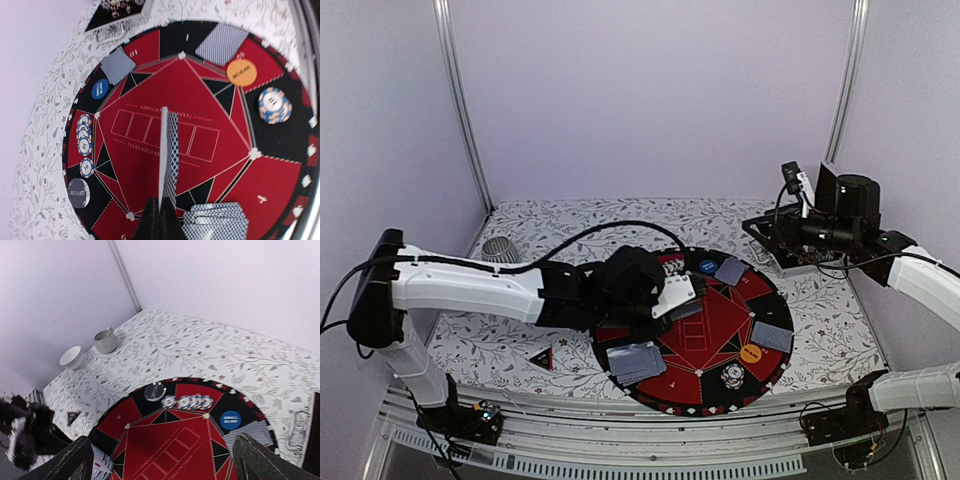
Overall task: Distribute texas hold em gaming equipment
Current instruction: Pass from the right arm to the left, then flop the poker card into the community card area.
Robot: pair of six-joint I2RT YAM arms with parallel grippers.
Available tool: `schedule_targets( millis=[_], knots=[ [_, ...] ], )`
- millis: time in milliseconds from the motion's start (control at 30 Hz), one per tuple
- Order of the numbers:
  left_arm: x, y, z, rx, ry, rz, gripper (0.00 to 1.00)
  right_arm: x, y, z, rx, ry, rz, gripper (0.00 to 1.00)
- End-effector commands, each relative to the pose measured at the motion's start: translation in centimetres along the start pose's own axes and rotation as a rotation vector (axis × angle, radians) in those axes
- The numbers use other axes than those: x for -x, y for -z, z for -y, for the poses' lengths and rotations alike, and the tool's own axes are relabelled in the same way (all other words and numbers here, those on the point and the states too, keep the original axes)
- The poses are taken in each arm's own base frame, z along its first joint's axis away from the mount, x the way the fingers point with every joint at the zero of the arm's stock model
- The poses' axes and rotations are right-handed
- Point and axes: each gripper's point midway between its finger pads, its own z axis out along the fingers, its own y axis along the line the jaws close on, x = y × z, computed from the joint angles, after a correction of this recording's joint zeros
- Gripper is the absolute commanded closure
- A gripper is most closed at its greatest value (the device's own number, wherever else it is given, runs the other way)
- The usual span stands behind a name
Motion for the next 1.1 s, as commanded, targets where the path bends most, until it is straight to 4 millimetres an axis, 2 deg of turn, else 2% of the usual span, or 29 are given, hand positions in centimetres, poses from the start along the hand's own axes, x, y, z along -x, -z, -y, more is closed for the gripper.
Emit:
schedule_targets(
  millis=[0, 133, 233, 333, 533, 900, 1067],
  knots=[
    [-0.4, -3.0, 0.2, 0.175, -0.281, -0.066, 1.0, 0.6, 2.9, 1.9, -0.14, -0.055, 0.064, 0.01],
    [0.6, -5.4, 3.5, 0.205, -0.46, -0.035, 1.0, -0.3, 3.2, 1.5, -0.119, -0.067, 0.054, 0.01],
    [-0.5, -7.7, 5.0, 0.197, -0.526, -0.066, 1.0, -0.8, 3.0, 1.4, -0.106, -0.081, 0.041, 0.01],
    [-1.1, -8.7, 5.6, 0.194, -0.55, -0.076, 1.0, -0.7, 2.8, 1.1, -0.088, -0.084, 0.039, 0.01],
    [-2.8, -9.6, 7.7, 0.134, -0.604, -0.092, 1.0, -0.4, 2.9, 0.6, -0.059, -0.068, 0.043, 0.01],
    [-3.6, -10.2, 8.1, 0.163, -0.665, -0.174, 1.0, 0.2, 3.4, -0.3, -0.032, -0.063, 0.065, 0.01],
    [-1.9, -10.4, 3.9, 0.332, -0.612, -0.196, 1.0, 0.4, 3.8, -0.6, -0.025, -0.059, 0.077, 0.01]
  ],
)
